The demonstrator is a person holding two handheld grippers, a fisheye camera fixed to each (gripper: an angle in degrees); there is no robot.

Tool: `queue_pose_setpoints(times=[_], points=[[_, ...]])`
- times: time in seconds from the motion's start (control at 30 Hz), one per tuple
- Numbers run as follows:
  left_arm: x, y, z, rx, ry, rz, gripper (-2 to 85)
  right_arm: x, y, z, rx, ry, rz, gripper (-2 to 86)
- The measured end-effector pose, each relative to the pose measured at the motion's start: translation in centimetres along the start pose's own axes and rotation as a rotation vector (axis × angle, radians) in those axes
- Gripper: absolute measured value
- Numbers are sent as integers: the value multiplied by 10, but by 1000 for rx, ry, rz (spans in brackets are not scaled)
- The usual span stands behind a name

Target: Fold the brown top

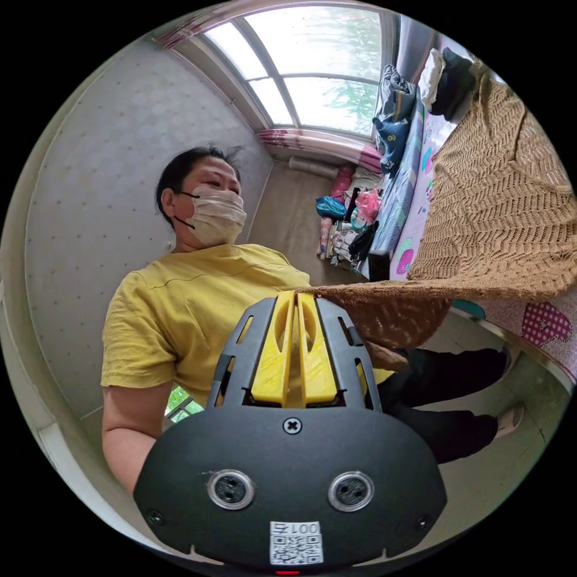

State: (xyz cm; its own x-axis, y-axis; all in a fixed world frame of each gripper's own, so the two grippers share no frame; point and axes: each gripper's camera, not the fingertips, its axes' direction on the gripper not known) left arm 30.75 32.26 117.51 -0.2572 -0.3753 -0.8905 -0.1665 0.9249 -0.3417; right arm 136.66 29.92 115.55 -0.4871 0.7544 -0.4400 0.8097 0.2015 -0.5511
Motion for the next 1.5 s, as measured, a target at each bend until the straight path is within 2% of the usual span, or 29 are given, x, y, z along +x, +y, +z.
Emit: queue_pose_setpoints(times=[0.1,0.2,0.27,0.37,0.43,0.47,0.53,0.6,0.73,0.9,1.0,1.07,1.13,1.23,1.37,1.5], points=[[30,-17,0,49,79,20,-13,4,-13,-2,8,31,7,7],[51,-45,-20,241,140,59,-13,13,-53,-13,46,67,-30,9],[57,-70,-41,372,110,80,-13,34,-103,-33,97,92,-38,13],[54,-131,-92,535,-84,31,-13,89,-170,-72,253,253,76,23],[36,-188,-131,601,-317,-182,-13,128,-201,-94,365,366,155,36],[30,-203,-139,588,-371,-232,-13,152,-217,-103,396,454,196,49],[0,-255,-158,427,-516,-407,-13,186,-233,-108,401,569,313,64],[-18,-279,-163,307,-575,-497,-13,208,-242,-105,365,621,384,69],[-31,-298,-161,234,-519,-584,-12,209,-241,-87,333,688,366,41],[-26,-296,-146,249,-443,-606,-12,185,-211,-67,220,777,293,22],[-8,-295,-125,198,-466,-528,-8,171,-185,-64,187,859,287,24],[13,-295,-108,140,-589,-415,2,164,-186,-59,163,889,224,35],[40,-295,-78,15,-840,-260,32,169,-202,-52,120,876,168,50],[56,-293,-37,-109,-1102,-132,54,201,-234,-31,32,801,131,70],[66,-302,-6,-111,-1246,-22,67,253,-258,-13,41,697,252,90],[59,-318,29,-245,-1295,91,55,273,-260,-24,150,661,374,73]])
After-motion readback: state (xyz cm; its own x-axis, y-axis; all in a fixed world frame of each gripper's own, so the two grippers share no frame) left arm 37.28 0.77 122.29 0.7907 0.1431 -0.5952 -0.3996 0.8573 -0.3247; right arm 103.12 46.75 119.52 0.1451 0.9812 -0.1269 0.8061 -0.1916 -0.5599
